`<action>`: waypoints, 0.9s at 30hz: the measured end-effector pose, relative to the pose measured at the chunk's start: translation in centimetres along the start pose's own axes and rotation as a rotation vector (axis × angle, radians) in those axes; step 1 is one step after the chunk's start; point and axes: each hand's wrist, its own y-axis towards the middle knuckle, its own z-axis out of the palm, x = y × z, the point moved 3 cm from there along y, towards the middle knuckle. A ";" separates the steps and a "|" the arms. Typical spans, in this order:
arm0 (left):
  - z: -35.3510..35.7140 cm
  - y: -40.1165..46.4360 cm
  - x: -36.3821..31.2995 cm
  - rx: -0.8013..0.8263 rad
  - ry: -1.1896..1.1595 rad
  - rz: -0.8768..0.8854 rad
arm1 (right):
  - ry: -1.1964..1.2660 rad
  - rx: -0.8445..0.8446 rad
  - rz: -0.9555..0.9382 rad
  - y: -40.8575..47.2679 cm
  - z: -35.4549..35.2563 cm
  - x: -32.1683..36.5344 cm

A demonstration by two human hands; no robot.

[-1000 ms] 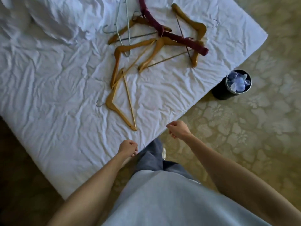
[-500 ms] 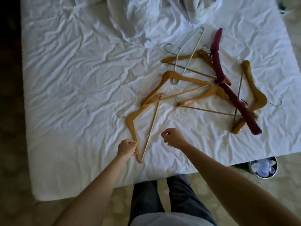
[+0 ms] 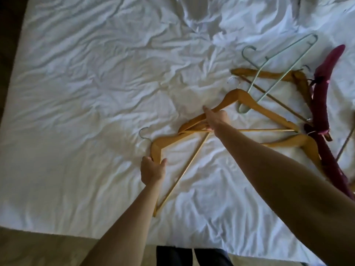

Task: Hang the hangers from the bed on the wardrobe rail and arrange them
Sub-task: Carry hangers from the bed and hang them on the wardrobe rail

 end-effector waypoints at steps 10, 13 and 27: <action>-1.6 0.9 1.0 0.118 0.099 0.019 | 0.310 0.488 0.152 -4.8 11.5 6.8; -2.7 0.6 0.6 0.115 0.054 -0.001 | 0.227 0.560 0.085 -6.9 14.0 7.4; -3.0 2.9 1.8 0.098 0.047 0.005 | -0.690 0.028 -0.625 1.5 5.9 4.6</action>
